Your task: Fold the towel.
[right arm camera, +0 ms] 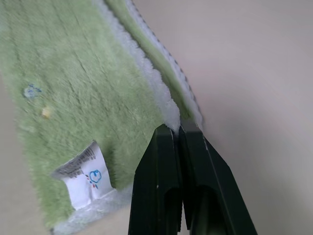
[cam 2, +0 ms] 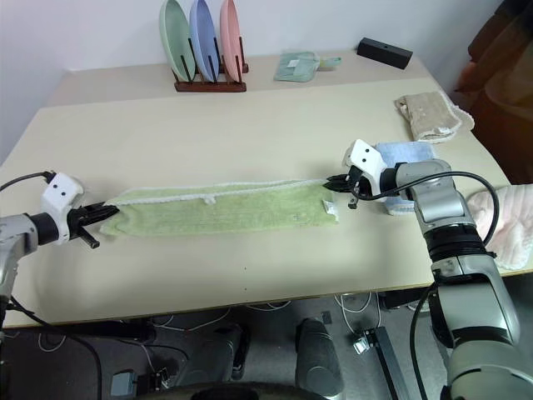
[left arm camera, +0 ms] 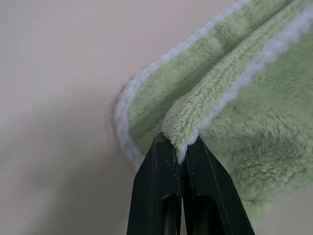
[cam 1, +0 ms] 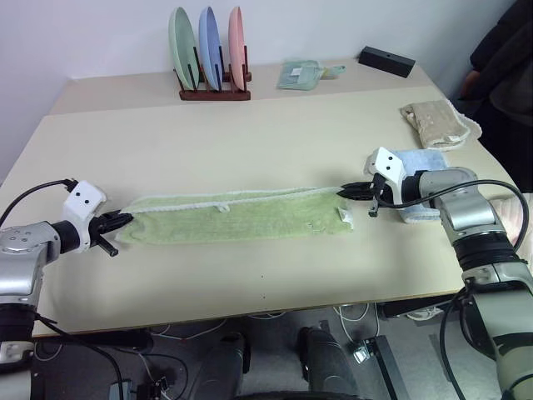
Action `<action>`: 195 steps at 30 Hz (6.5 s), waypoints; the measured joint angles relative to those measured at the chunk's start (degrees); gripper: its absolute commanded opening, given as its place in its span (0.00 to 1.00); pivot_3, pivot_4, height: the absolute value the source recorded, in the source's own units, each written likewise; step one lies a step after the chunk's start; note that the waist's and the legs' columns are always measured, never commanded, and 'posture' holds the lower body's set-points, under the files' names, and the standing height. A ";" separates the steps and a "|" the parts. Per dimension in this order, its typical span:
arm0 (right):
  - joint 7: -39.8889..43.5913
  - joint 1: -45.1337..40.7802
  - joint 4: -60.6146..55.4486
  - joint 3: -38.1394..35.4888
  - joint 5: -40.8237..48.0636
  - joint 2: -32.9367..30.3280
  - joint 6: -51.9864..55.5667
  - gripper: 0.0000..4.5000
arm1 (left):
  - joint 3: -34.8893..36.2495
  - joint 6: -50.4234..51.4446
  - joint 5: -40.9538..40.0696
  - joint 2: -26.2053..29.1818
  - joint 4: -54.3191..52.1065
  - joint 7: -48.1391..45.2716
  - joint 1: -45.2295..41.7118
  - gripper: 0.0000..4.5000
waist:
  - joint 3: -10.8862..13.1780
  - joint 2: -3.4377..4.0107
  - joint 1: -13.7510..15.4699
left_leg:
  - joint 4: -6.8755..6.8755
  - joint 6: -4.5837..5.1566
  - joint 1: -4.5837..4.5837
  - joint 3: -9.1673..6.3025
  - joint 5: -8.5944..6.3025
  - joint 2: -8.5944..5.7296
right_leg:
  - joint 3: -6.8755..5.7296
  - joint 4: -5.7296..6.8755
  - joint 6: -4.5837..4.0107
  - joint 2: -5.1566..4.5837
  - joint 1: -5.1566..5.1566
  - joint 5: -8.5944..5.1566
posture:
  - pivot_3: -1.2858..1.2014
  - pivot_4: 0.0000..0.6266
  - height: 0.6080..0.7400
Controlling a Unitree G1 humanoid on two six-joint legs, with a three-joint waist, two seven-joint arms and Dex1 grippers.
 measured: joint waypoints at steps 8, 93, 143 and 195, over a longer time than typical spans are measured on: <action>-2.00 -0.89 2.25 -0.26 -0.55 1.53 -0.93 0.01 | -0.46 -2.04 -0.07 -1.27 4.34 0.65 -2.84 0.00 | 0.00 0.00 0.14 | 0.02 -0.01 0.00 -0.01 0.00 0.00 | 0.00 0.03 0.00 0.00 0.00 0.00 | 0.52 0.24 0.98; -43.21 12.84 -49.77 -8.95 31.96 -2.17 52.40 0.01 | -15.30 9.83 -8.67 -21.35 -41.73 14.63 7.16 0.74 | -0.12 0.15 -0.49 | 0.02 0.13 0.04 0.02 -0.05 0.12 | 0.00 -0.33 0.03 0.14 0.27 -0.01 | 0.52 0.24 0.98; -29.31 17.38 -25.04 1.21 4.87 16.57 10.90 0.40 | -0.08 22.25 -23.31 -32.45 -52.49 32.73 25.90 0.93 | -0.27 -0.12 0.69 | 0.03 0.10 0.14 -0.05 -0.05 0.10 | 0.01 -0.70 0.10 0.12 0.53 0.15 | 0.52 0.24 0.98; -21.75 19.67 -43.21 0.20 6.99 9.55 12.38 1.00 | -16.26 28.08 -34.79 -17.74 -48.85 37.33 -3.52 0.01 | -0.23 -0.29 0.94 | -0.03 0.07 -0.01 0.01 -0.04 0.03 | 0.00 -0.82 0.07 0.14 0.40 0.17 | 0.52 0.24 0.98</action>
